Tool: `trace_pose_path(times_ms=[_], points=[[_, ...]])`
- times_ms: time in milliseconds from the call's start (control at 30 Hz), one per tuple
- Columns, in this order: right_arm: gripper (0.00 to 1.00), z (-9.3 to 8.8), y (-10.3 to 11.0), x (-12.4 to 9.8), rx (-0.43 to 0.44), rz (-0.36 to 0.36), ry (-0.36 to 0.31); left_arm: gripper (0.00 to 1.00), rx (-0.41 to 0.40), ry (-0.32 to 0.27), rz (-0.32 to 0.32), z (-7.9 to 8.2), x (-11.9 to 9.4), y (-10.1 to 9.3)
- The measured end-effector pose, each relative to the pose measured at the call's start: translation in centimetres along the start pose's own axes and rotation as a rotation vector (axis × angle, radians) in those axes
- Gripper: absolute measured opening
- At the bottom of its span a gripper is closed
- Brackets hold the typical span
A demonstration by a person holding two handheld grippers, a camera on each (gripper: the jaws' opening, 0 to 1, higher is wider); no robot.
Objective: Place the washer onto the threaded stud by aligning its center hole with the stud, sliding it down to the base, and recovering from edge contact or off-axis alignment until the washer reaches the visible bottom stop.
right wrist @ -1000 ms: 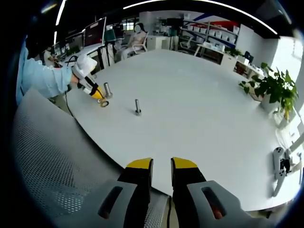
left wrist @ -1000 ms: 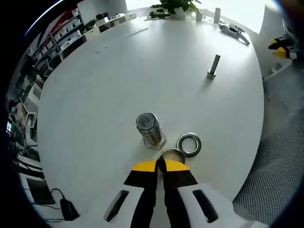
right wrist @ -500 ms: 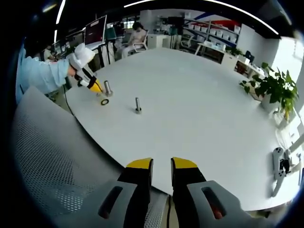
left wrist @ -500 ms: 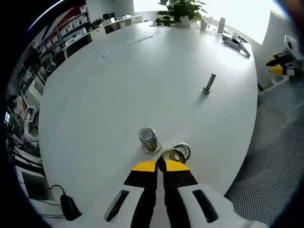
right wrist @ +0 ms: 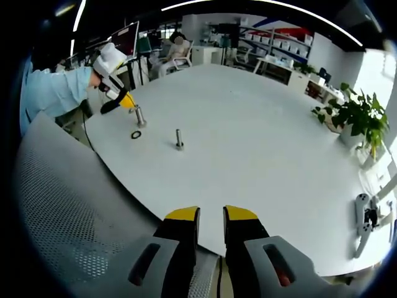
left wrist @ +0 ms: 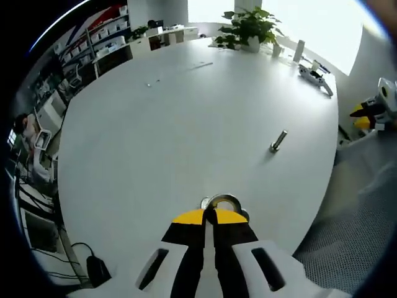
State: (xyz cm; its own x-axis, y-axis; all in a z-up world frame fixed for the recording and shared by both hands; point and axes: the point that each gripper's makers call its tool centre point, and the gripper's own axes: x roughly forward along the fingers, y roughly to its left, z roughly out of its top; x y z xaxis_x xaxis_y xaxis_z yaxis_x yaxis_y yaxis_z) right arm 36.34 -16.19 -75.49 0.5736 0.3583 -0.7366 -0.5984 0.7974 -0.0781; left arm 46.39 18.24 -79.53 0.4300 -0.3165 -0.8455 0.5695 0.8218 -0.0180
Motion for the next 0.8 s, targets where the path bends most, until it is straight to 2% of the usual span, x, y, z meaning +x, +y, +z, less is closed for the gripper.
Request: trace_pose_path(times_ms=[167,333,500,800], points=[[0.17,0.0,0.1,0.0,-0.002,0.002,0.001,0.01,-0.002,-0.004,0.008,0.7,0.5,0.4],[0.17,0.1,0.1,0.0,-0.002,0.003,0.0,0.01,0.005,0.023,0.007,0.3,1.0,0.6],[0.17,0.1,0.0,0.0,0.002,0.003,-0.002,0.01,-0.028,0.038,0.0,0.1,1.0,0.8],[0.17,0.1,0.0,0.0,0.004,0.001,-0.002,0.01,-0.039,0.056,0.009,-0.4,1.1,1.0]])
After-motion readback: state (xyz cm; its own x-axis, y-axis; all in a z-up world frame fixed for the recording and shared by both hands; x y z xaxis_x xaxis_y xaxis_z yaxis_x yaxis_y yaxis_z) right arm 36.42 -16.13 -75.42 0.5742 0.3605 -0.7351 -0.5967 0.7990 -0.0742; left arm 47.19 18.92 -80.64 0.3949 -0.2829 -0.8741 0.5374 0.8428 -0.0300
